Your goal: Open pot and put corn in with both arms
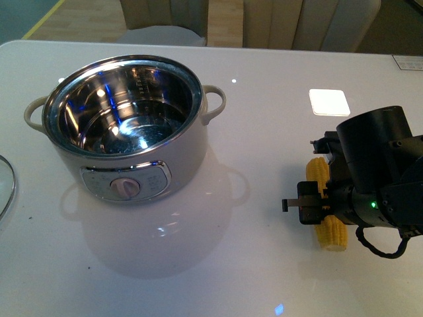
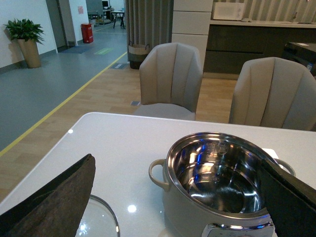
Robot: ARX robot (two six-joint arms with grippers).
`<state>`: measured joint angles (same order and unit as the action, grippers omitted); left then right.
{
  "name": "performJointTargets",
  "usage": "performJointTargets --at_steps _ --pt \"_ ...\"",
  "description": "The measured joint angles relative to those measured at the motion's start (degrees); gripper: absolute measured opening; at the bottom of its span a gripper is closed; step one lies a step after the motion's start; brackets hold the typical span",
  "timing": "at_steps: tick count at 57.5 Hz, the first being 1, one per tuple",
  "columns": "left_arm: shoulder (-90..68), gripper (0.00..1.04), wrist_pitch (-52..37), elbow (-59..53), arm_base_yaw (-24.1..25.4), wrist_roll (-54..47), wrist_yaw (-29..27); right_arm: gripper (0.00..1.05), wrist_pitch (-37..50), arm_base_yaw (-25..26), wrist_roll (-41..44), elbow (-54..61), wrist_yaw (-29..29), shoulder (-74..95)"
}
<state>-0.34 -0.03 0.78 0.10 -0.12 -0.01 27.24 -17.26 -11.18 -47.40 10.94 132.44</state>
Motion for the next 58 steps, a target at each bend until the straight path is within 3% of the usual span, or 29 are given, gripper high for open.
performJointTargets --at_steps 24,46,58 --pt "0.0 0.98 0.0 0.0 0.0 0.0 0.0 0.52 -2.4 -1.6 -1.6 7.6 -5.4 -17.2" --pt "0.0 0.98 0.0 0.0 0.0 0.0 0.0 0.42 -9.9 -7.2 -5.6 9.2 -8.0 -33.1" --pt "0.0 0.98 0.0 0.0 0.0 0.0 0.0 0.42 -14.4 -10.9 -8.8 6.6 -7.1 -35.6"
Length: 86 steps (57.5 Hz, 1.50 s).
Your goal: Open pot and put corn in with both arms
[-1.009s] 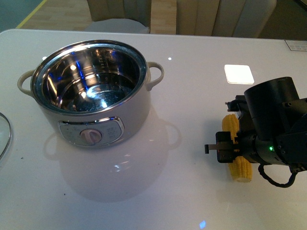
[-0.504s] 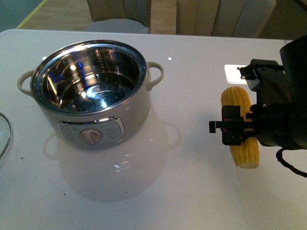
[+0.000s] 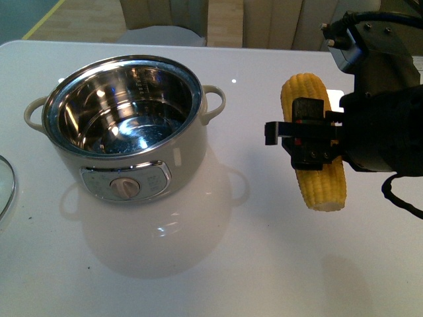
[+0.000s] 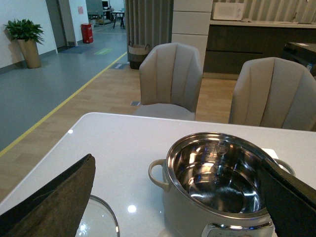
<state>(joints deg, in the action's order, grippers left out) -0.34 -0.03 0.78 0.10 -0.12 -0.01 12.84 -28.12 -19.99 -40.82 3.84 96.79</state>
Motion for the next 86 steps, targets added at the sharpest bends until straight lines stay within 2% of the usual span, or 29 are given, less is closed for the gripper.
performJointTargets --at_steps 16,45,71,86 --pt "0.0 0.98 0.0 0.0 0.0 0.0 0.0 0.43 -7.8 -6.1 -6.8 -13.8 0.9 2.1" --pt "0.0 0.98 0.0 0.0 0.0 0.0 0.0 0.43 -17.2 -11.6 -15.2 -34.7 1.1 16.0" --pt "0.0 0.98 0.0 0.0 0.0 0.0 0.0 0.41 -24.5 -14.6 -16.2 -51.9 3.3 29.6" --pt "0.0 0.98 0.0 0.0 0.0 0.0 0.0 0.45 -31.5 -16.3 -15.2 -62.4 4.1 36.3"
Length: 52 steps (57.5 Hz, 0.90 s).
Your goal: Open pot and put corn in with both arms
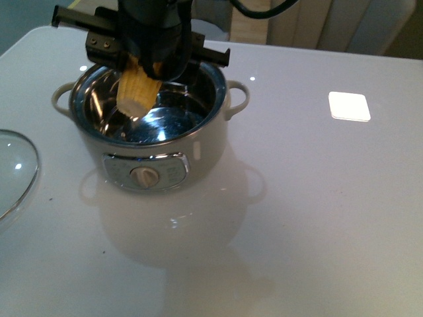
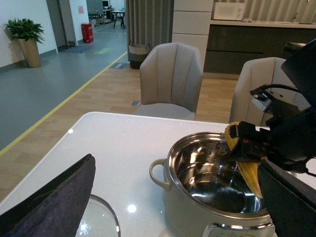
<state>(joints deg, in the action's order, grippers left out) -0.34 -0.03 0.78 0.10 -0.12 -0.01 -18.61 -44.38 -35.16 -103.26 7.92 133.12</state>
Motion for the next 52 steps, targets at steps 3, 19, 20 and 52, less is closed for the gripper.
performJointTargets --at_steps 3,19,20,52 --pt "0.0 0.98 0.0 0.0 0.0 0.0 0.0 0.45 -1.0 -0.1 -0.1 -1.9 0.0 0.8" --pt "0.0 0.98 0.0 0.0 0.0 0.0 0.0 0.54 -3.8 -0.1 -1.7 -6.2 0.0 2.7" --pt "0.0 0.98 0.0 0.0 0.0 0.0 0.0 0.56 -3.8 -0.1 -1.7 -6.2 -0.1 2.7" --pt "0.0 0.98 0.0 0.0 0.0 0.0 0.0 0.96 1.6 1.2 -4.9 -0.2 -3.0 0.8"
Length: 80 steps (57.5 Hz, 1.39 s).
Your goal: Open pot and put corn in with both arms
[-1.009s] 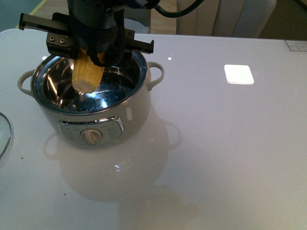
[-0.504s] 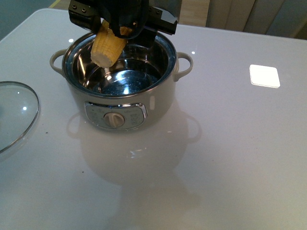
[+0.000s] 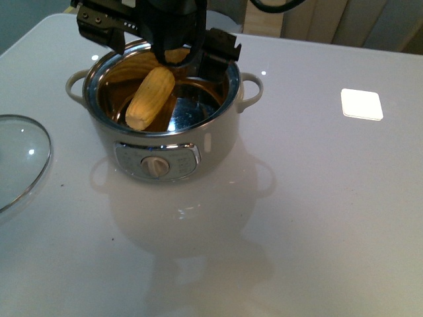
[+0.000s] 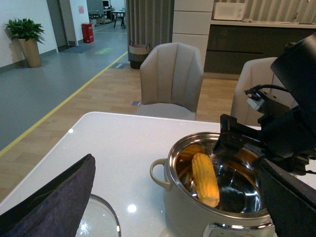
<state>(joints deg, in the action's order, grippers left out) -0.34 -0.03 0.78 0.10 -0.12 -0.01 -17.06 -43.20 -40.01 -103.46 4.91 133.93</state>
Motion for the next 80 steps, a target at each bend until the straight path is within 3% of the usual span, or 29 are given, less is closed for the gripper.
performJointTargets --at_steps 21,36,48,59,64,68,73,80 --pt "0.0 0.98 0.0 0.0 0.0 0.0 0.0 0.96 14.9 7.8 -2.7 21.4 -4.5 -20.8" --pt "0.0 0.98 0.0 0.0 0.0 0.0 0.0 0.96 21.2 15.5 7.3 44.9 -5.0 -42.4" --pt "0.0 0.98 0.0 0.0 0.0 0.0 0.0 0.96 18.0 25.3 18.2 66.8 -8.4 -64.5" --pt "0.0 0.98 0.0 0.0 0.0 0.0 0.0 0.96 10.2 37.3 26.3 75.8 -14.9 -81.1" --pt "0.0 0.98 0.0 0.0 0.0 0.0 0.0 0.96 9.2 40.3 28.5 76.8 -15.0 -84.9" --pt "0.0 0.98 0.0 0.0 0.0 0.0 0.1 0.86 23.7 39.7 32.6 82.1 -7.6 -87.2" --pt "0.0 0.98 0.0 0.0 0.0 0.0 0.0 0.71 41.3 42.0 36.6 89.6 -5.5 -89.2" --pt "0.0 0.98 0.0 0.0 0.0 0.0 0.0 0.52 47.8 43.0 38.3 93.4 -4.8 -92.5"
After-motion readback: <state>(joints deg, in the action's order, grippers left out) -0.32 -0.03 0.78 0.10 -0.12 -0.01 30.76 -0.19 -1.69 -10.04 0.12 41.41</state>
